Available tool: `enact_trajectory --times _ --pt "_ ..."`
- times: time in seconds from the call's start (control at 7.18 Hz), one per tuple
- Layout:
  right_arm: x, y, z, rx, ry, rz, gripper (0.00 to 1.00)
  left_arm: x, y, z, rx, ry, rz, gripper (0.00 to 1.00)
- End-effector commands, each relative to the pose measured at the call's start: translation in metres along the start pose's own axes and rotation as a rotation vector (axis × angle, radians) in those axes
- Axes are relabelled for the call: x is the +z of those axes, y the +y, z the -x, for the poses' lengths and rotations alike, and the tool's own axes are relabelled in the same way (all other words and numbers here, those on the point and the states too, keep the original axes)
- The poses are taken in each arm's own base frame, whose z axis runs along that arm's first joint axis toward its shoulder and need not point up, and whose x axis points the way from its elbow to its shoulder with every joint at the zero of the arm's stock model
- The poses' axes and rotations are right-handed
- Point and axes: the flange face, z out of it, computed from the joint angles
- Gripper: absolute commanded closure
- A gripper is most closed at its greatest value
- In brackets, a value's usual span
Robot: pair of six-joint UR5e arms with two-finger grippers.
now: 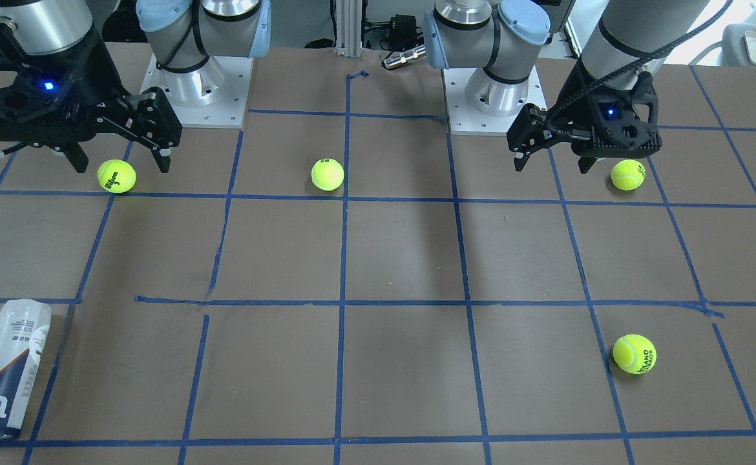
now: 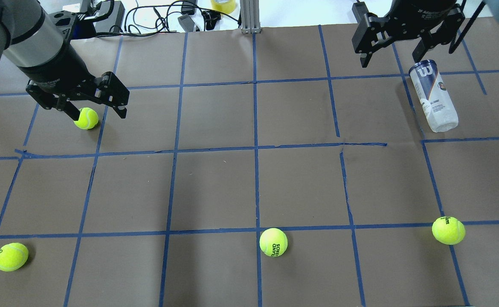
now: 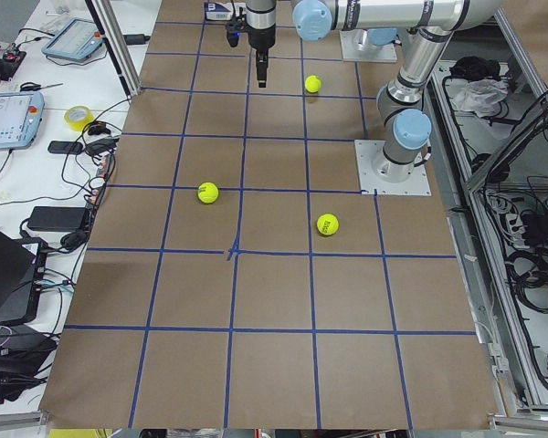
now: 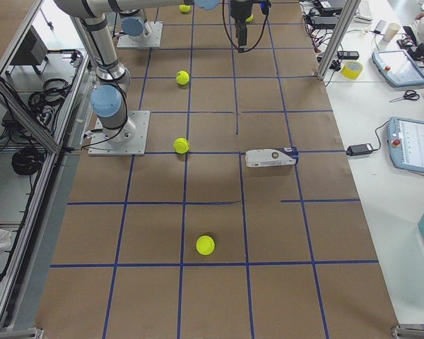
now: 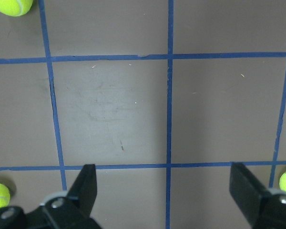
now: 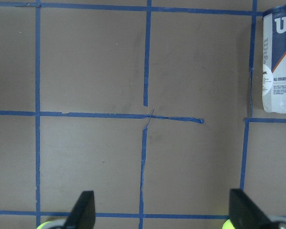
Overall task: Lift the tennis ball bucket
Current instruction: 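Move the right gripper down around the upright Wilson tennis ball can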
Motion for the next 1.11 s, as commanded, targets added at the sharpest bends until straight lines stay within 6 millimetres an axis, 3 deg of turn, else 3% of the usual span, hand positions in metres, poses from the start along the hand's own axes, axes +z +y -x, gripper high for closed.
enact_trajectory --times 0.0,0.56,0.7,0.84,0.98 --pt "0.003 -0.004 0.000 0.003 -0.003 -0.017 0.00 0.000 0.002 0.001 0.001 -0.001 0.005 0.00" --pt "0.012 -0.008 -0.003 -0.003 0.006 -0.016 0.00 0.002 0.001 0.005 -0.001 -0.001 0.008 0.00" --pt "0.015 -0.014 -0.014 0.017 0.007 -0.020 0.00 0.000 0.003 0.005 -0.006 -0.001 0.007 0.00" --pt "0.033 -0.028 -0.048 0.037 0.022 0.012 0.00 0.002 -0.001 0.006 -0.015 0.003 0.003 0.00" --pt "0.050 -0.046 -0.104 0.043 0.030 0.034 0.00 0.005 -0.004 0.009 -0.021 0.002 0.005 0.00"
